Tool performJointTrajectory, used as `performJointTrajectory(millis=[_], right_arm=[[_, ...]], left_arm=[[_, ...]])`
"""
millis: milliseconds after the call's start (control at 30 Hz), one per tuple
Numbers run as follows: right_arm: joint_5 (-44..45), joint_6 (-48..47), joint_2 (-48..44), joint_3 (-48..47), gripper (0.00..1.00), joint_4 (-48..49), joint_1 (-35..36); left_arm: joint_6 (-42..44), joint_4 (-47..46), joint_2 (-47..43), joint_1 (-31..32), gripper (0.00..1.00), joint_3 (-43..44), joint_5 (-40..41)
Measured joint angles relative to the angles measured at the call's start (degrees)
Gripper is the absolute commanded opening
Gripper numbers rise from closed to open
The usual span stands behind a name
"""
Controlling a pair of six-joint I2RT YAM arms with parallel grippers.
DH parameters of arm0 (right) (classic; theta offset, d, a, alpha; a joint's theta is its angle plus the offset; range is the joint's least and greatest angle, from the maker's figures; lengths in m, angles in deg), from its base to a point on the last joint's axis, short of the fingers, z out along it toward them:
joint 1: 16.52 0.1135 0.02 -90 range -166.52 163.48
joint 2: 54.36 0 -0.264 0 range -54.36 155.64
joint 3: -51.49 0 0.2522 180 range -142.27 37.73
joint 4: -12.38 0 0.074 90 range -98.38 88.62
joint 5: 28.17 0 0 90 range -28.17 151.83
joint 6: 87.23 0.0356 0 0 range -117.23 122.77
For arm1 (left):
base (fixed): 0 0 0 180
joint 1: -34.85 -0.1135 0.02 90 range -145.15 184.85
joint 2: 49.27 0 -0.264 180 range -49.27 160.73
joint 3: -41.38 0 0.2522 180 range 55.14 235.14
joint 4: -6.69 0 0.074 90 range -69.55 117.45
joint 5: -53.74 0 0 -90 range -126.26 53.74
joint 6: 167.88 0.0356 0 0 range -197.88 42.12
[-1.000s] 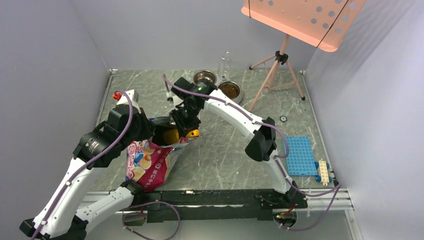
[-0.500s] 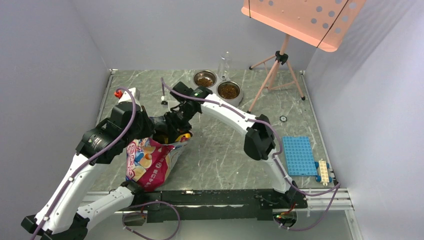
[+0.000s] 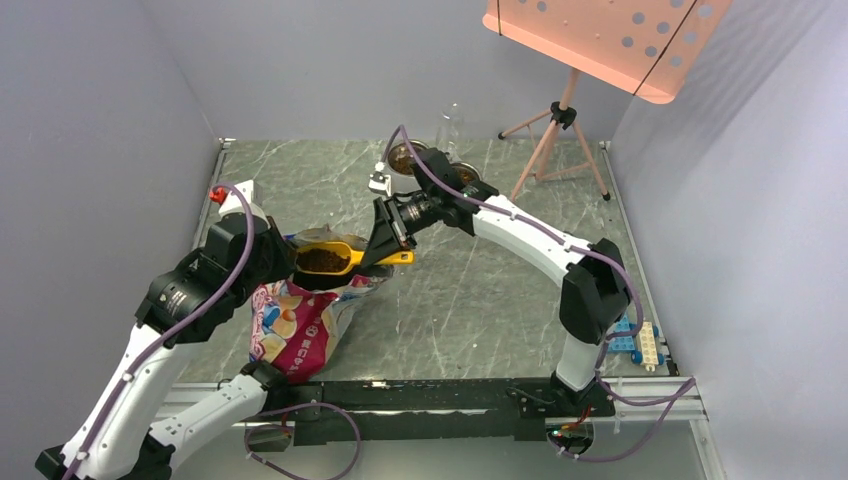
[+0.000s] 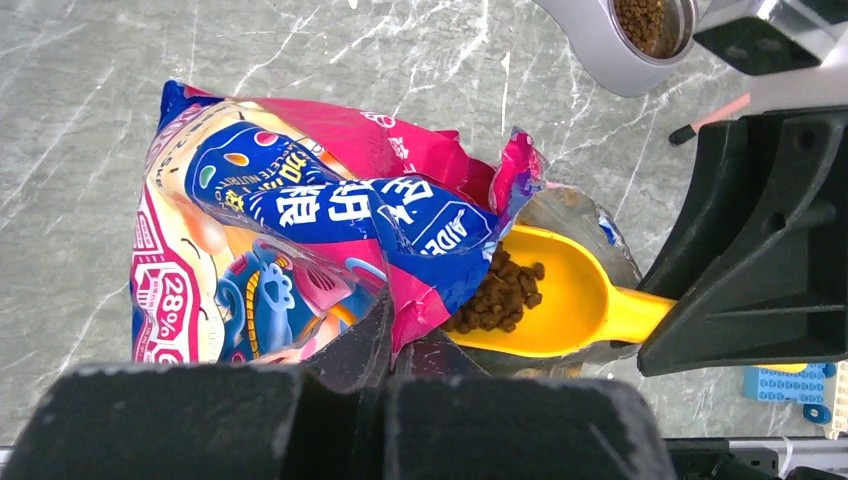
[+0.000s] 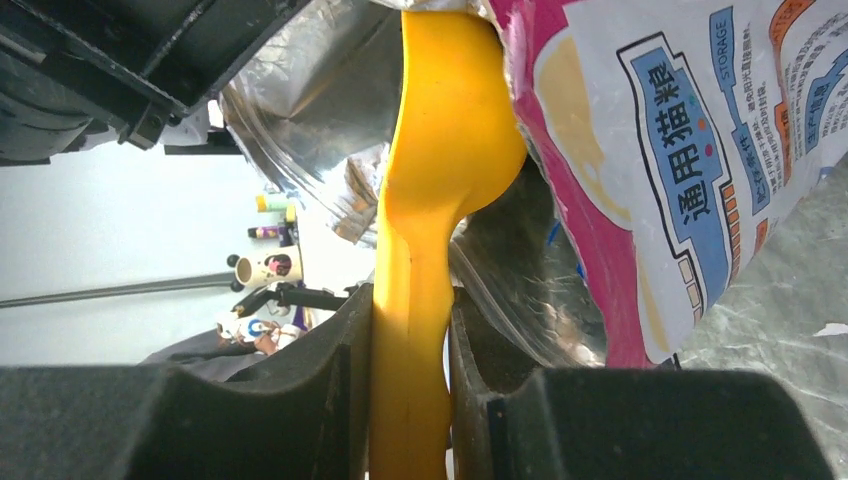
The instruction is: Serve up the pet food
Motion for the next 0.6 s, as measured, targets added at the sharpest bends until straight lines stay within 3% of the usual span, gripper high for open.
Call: performJointTrajectory(millis=[400,600], right_arm=[[-0.79,8.15,-5.25,12.98,0.00,14.47,-0.31],[-2.27,27.63,-1.70,15.45,0.00,39.36,1.27]], left_arm=[[-0.26,1.25,-1.81,0.00,0.00,-0.02,1.95],[-0.24,1.92,-2.47,-0.02,0.00,-0.02,3.76]])
